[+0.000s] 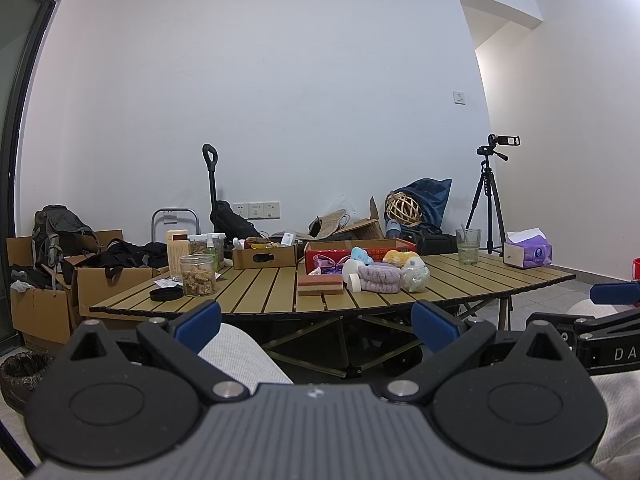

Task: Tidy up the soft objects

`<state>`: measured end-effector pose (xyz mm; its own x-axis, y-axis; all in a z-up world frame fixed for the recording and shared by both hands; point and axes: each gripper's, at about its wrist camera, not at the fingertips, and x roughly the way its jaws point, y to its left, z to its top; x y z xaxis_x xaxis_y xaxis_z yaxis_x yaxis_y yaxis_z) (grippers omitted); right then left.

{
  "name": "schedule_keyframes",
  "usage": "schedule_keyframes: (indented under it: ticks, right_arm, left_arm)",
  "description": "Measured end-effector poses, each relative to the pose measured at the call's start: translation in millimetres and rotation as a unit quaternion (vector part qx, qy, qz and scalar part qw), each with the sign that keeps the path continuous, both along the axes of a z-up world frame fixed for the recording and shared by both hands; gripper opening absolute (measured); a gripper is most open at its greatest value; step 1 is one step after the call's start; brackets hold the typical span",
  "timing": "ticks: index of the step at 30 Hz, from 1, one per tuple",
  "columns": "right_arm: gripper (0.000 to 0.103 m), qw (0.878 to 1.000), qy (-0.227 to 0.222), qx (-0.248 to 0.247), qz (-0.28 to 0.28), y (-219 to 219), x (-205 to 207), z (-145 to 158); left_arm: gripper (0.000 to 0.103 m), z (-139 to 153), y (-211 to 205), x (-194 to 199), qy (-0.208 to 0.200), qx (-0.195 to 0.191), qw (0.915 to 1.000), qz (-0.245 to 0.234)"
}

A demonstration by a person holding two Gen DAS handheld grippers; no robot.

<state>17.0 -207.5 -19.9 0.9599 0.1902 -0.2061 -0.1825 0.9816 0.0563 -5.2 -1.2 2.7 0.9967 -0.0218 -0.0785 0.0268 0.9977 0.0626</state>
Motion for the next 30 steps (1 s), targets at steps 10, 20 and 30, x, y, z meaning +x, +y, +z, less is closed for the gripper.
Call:
schedule_keyframes:
  ticks: [10,20,30]
  right_arm:
    - [0.103,1.000,0.002,0.002,-0.006,-1,2,0]
    - [0.103,1.000,-0.003,-0.003,-0.011,1,4,1]
    - [0.103,0.999,-0.022,-0.014,-0.028,0,20,5]
  left_arm:
    - [0.103,0,0,-1,0.001,-0.001,1.0000,0.001]
    - [0.103,-1,0,-1,0.001,-0.001,1.0000,0.001]
    - [0.103,2,1,17,0.008,-0.010,0.9999,0.000]
